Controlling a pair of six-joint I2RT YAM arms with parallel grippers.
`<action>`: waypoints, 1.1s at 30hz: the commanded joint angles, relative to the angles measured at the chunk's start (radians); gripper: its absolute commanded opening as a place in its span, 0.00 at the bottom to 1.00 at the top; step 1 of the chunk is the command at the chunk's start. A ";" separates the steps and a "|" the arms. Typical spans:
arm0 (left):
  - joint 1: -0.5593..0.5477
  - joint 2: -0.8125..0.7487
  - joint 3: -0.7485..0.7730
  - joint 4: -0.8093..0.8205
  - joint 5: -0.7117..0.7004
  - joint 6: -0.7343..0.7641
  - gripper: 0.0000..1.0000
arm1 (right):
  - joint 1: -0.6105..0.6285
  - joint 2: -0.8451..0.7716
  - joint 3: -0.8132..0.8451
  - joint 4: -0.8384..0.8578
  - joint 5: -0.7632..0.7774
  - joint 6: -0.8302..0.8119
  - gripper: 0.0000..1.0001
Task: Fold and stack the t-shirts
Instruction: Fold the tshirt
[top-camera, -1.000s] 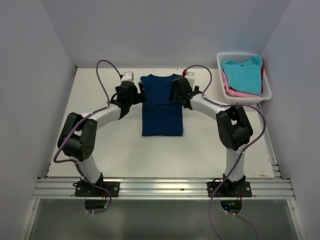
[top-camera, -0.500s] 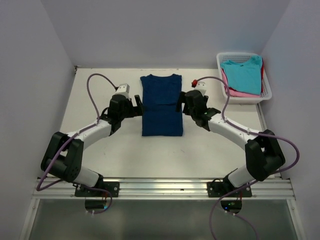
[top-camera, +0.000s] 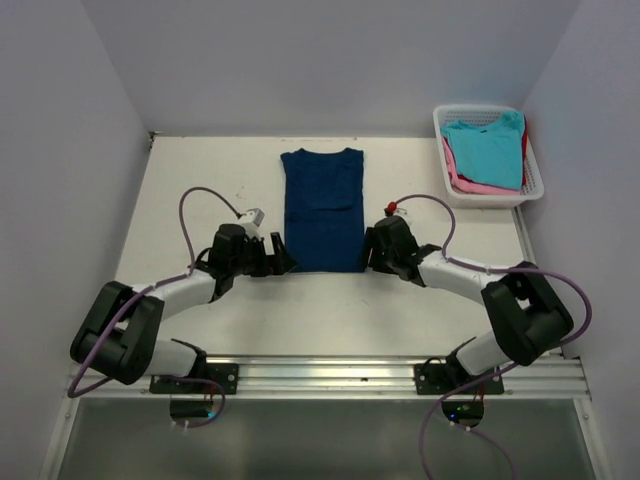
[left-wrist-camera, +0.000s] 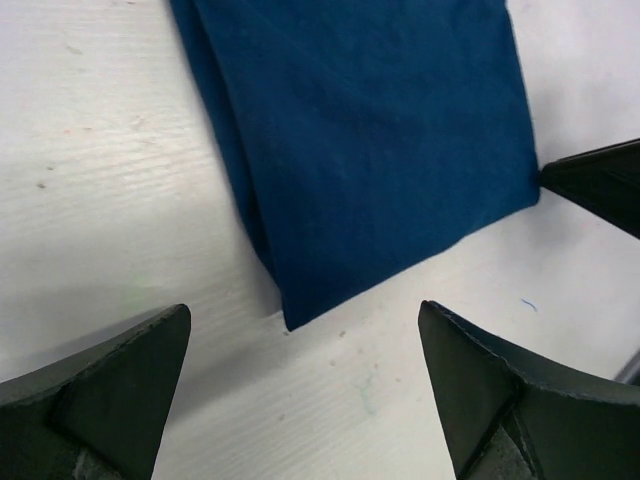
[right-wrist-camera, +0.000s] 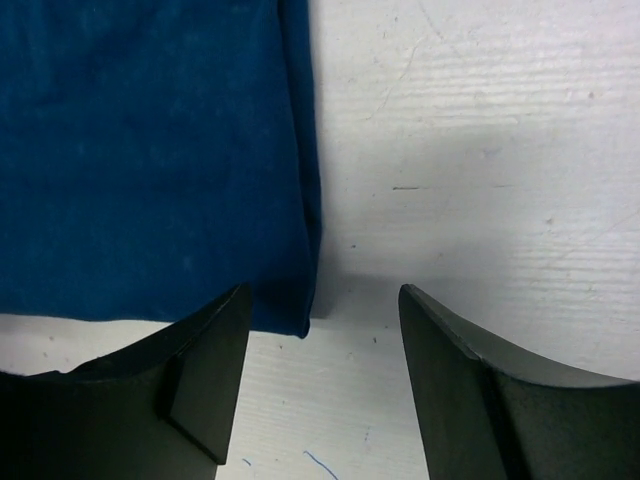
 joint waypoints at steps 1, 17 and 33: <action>0.006 -0.009 -0.005 0.074 0.156 -0.035 1.00 | -0.008 -0.038 -0.021 0.093 -0.079 0.063 0.66; 0.101 0.333 -0.071 0.379 0.407 -0.185 0.95 | -0.067 0.016 -0.158 0.293 -0.283 0.247 0.62; 0.100 0.451 -0.071 0.499 0.482 -0.243 0.51 | -0.067 0.088 -0.161 0.336 -0.340 0.290 0.00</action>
